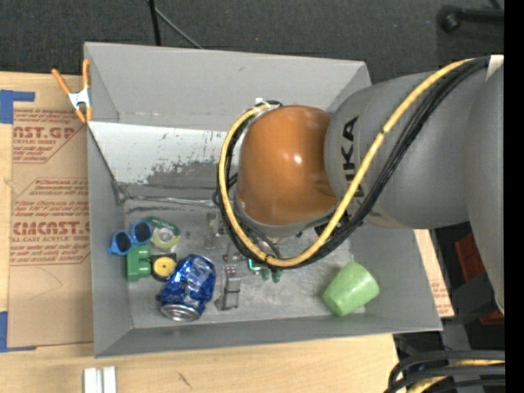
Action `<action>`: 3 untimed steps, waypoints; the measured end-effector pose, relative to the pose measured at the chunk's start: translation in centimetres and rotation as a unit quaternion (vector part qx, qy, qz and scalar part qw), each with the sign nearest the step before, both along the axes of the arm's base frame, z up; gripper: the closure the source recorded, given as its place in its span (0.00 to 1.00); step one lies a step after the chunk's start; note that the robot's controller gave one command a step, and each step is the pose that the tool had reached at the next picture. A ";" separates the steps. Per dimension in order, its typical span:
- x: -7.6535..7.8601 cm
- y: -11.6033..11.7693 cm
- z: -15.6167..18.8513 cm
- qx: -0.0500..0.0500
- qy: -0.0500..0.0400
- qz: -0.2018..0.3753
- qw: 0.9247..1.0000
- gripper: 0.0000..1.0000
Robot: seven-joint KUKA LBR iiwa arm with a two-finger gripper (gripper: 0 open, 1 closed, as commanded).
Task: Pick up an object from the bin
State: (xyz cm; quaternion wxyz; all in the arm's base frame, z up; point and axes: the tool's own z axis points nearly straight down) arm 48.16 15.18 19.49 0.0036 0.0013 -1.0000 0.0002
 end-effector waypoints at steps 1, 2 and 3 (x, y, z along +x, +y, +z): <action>0.4 1.7 -12.3 0.003 -0.012 0.210 0.978 0.00; -0.1 1.8 -9.5 0.002 -0.005 0.323 0.947 0.00; 0.3 2.7 -9.5 0.002 -0.004 0.413 0.911 0.00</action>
Offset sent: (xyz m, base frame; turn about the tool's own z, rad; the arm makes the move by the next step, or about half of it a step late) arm -0.0001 0.0142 -0.1249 -0.4221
